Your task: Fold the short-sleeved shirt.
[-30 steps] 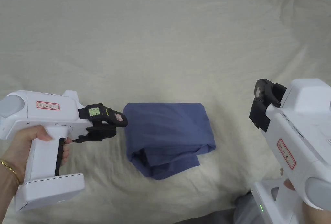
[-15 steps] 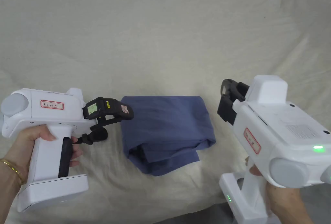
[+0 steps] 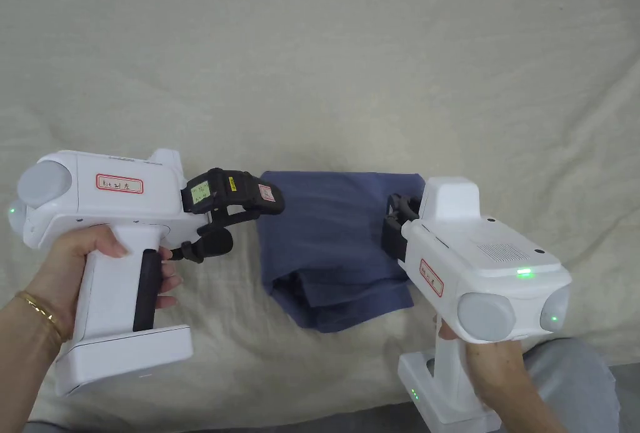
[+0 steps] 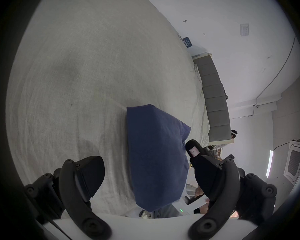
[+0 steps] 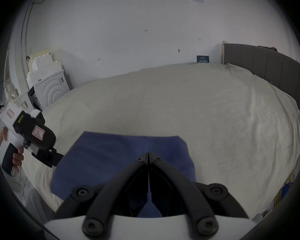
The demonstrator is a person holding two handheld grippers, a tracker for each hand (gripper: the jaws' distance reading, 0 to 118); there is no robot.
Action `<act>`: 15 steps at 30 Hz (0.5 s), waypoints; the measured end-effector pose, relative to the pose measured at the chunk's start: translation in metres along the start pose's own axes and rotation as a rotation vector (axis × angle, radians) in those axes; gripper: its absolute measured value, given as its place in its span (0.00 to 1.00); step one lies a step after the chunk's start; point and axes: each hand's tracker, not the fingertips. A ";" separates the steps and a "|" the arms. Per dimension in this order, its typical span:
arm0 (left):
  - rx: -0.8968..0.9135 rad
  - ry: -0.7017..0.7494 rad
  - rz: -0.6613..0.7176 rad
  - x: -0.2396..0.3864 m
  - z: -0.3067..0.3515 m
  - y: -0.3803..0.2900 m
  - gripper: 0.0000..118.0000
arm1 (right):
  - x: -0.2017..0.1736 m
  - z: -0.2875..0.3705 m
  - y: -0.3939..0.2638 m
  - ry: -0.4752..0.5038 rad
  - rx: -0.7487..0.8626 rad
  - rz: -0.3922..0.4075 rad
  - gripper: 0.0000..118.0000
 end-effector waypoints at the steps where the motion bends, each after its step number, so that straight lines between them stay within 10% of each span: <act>1: 0.001 0.001 0.001 0.001 0.001 -0.001 0.93 | 0.000 -0.003 -0.003 0.000 -0.009 0.000 0.00; 15: -0.003 0.021 -0.029 0.016 0.005 0.001 0.93 | 0.004 -0.012 -0.014 0.022 -0.059 -0.063 0.00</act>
